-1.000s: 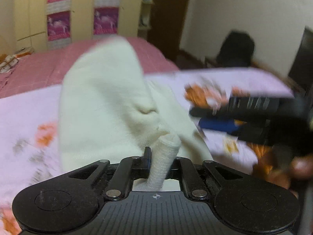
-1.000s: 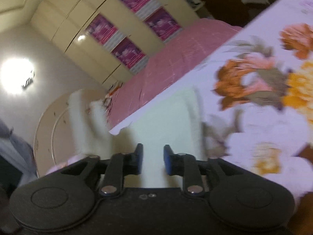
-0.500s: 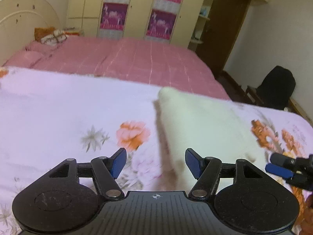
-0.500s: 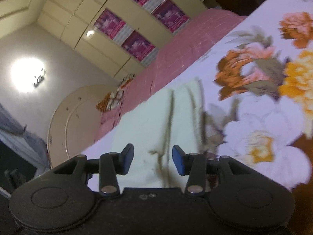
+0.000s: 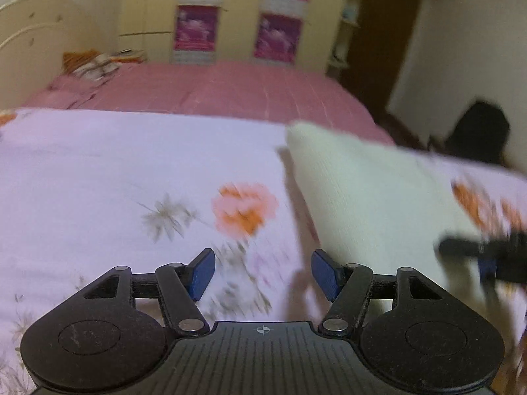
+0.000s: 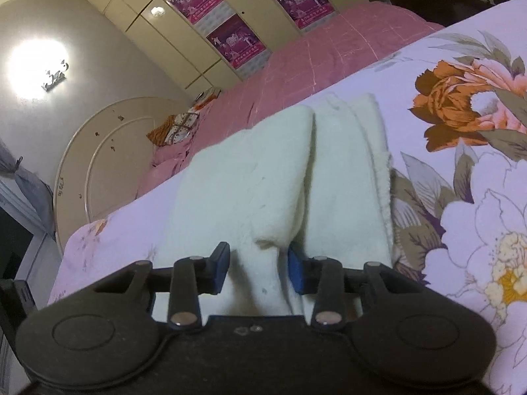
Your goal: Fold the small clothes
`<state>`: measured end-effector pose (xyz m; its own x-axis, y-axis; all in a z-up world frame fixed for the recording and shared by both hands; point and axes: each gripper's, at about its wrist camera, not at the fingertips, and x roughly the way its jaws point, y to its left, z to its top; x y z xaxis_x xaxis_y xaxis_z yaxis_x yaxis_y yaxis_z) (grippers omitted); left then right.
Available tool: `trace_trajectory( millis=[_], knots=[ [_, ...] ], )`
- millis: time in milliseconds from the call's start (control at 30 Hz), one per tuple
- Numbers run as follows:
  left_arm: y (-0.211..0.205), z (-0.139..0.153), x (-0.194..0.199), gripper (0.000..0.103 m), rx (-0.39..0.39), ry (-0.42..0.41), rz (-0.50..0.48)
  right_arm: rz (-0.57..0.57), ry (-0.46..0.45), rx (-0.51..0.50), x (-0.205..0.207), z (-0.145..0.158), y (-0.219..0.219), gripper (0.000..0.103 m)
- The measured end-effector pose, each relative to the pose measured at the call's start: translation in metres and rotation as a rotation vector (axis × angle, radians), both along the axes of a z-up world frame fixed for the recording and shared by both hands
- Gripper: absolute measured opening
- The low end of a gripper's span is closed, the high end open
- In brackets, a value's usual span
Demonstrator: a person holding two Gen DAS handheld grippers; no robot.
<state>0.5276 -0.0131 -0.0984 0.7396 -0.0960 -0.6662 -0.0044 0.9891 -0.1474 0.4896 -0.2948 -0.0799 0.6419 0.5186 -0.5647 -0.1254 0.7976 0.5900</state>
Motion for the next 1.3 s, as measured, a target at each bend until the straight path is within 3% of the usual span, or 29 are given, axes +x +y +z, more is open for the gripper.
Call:
trace_trajectory(
  millis=[133, 267, 300, 333, 467, 567, 700, 800, 900, 1000, 1100, 1167, 1300],
  knots=[
    [-0.008, -0.004, 0.013, 0.065, 0.047, 0.019, -0.050, -0.007, 0.004, 0.018, 0.001, -0.002, -0.004, 0.035],
    [-0.028, -0.016, 0.025, 0.065, 0.146, 0.046, -0.081, -0.015, 0.010, 0.007, 0.005, -0.004, -0.002, 0.031],
    [-0.028, -0.013, 0.024, 0.065, 0.145, 0.045, -0.077, -0.014, 0.001, -0.031, 0.007, -0.004, 0.003, 0.018],
    [-0.028, -0.008, 0.023, 0.065, 0.132, 0.036, -0.070, -0.003, -0.012, -0.067, 0.006, -0.001, 0.008, 0.014],
    [-0.028, 0.006, 0.020, 0.065, 0.065, -0.016, -0.087, 0.035, -0.147, -0.247, -0.011, 0.021, 0.024, 0.012],
    [-0.032, 0.005, 0.022, 0.065, 0.049, -0.026, -0.113, 0.013, -0.223, -0.299, -0.024, 0.037, 0.016, 0.011],
    [-0.048, -0.001, 0.027, 0.065, 0.088, -0.021, -0.125, -0.020, -0.224, -0.300, -0.035, 0.039, -0.010, 0.011],
    [-0.054, 0.002, 0.029, 0.065, 0.123, -0.016, -0.122, -0.024, -0.122, -0.266, -0.027, 0.016, -0.019, 0.012],
    [-0.050, 0.018, 0.021, 0.065, 0.099, -0.075, -0.127, -0.024, -0.111, -0.252, -0.026, 0.006, -0.018, 0.012],
    [-0.050, 0.025, 0.022, 0.065, 0.082, -0.099, -0.150, -0.029, -0.101, -0.212, -0.026, 0.008, -0.023, 0.018],
    [-0.054, 0.013, 0.030, 0.065, 0.103, -0.045, -0.168, -0.063, -0.100, -0.129, -0.027, 0.009, -0.035, 0.025],
    [-0.054, 0.004, 0.032, 0.065, 0.091, -0.023, -0.172, -0.077, -0.071, -0.070, -0.023, 0.005, -0.040, 0.021],
    [-0.056, 0.002, 0.034, 0.065, 0.087, -0.005, -0.184, -0.114, -0.083, -0.069, -0.023, 0.005, -0.048, 0.013]
  ],
)
